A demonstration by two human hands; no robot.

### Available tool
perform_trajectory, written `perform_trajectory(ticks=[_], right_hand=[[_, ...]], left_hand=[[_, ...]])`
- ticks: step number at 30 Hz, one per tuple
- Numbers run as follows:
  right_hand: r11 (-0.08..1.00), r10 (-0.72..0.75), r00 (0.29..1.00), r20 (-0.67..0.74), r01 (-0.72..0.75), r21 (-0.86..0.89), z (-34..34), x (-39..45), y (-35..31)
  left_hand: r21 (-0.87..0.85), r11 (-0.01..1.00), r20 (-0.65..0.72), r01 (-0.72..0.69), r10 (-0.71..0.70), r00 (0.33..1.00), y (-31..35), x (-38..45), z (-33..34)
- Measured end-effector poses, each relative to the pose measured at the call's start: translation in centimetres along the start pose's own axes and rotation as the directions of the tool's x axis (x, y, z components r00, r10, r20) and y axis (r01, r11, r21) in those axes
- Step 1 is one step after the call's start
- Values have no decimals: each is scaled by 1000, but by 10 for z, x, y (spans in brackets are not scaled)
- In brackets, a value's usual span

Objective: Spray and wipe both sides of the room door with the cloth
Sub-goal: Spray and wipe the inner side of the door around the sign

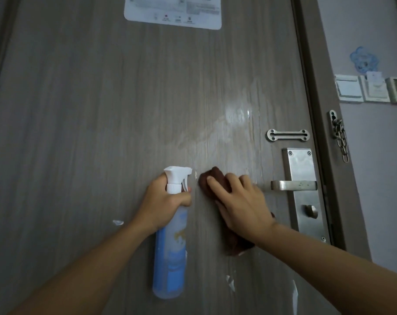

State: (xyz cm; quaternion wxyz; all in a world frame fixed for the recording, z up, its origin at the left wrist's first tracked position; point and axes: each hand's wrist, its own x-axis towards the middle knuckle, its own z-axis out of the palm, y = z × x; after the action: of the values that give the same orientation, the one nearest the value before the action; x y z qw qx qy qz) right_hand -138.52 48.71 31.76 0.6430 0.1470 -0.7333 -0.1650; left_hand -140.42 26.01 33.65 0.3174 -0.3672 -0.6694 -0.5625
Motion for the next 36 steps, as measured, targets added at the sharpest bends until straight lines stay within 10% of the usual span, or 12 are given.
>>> perform_trajectory(ticks=[8,14,21,29,36], right_hand=[[811,584,804,-110,-576,99,-11,135,65],[975,109,992,-63,-94,203,-3,115,16],[958,-220,972,83,199,206,-3,33,15],[899,426,905,-5,-422,117,-9,108,36],[990,-132,989,61,135,-38,6,26,-15]], left_hand=[[-23,999,7,-44,44,999,-4,4,1],[-97,994,-39,-41,38,999,-10,5,-1],[-135,991,-95,-13,0,995,-19,3,-4],[-98,995,-39,-18,14,999,-12,4,-6],[-107,994,-32,21,-25,999,-12,9,-8]])
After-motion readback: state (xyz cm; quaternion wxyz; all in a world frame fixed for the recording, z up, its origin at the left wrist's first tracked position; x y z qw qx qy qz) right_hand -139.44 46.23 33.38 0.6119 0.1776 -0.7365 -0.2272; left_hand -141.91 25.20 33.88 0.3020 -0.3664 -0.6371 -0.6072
